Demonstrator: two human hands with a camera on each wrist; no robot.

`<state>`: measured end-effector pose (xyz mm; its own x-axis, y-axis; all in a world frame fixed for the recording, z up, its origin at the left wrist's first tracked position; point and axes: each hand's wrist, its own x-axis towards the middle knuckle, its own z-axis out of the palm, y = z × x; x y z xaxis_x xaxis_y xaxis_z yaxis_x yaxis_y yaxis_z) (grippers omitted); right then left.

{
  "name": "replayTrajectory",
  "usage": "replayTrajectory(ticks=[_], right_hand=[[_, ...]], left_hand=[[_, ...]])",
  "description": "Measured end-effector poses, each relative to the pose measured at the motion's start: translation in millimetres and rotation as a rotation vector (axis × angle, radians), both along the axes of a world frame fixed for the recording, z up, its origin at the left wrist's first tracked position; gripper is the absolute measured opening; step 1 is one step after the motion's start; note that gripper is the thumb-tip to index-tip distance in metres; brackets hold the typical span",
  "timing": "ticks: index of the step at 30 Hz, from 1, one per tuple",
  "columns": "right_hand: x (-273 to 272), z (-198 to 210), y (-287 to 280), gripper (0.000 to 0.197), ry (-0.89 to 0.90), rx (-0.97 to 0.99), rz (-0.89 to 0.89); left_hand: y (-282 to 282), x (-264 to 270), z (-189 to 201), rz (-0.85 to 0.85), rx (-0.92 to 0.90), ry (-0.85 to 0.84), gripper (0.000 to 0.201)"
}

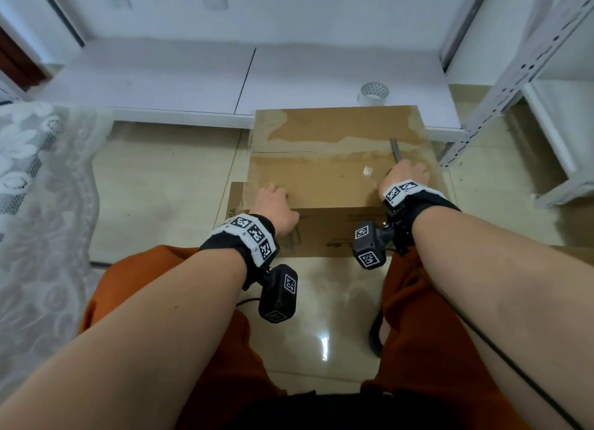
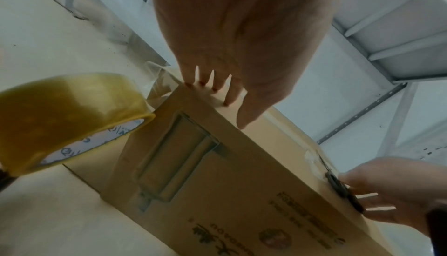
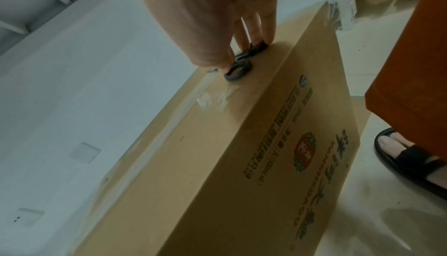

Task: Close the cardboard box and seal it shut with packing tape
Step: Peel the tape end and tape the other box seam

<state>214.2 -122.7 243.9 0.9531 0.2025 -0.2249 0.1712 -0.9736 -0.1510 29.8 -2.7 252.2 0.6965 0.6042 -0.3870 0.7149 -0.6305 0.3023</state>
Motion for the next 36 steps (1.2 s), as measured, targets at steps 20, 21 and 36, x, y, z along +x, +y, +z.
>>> replayTrajectory(ticks=[20, 21, 36], right_hand=[[-45, 24, 14, 0.012, 0.325, 0.395, 0.346], [-51, 23, 17, 0.012, 0.336, 0.332, 0.393], [-100, 11, 30, 0.046, 0.762, 0.026, 0.535]], left_hand=[[39, -49, 1, 0.711, -0.326, -0.218, 0.043], [40, -53, -1, 0.71, -0.367, -0.197, 0.043], [31, -90, -40, 0.793, -0.636, -0.258, 0.069]])
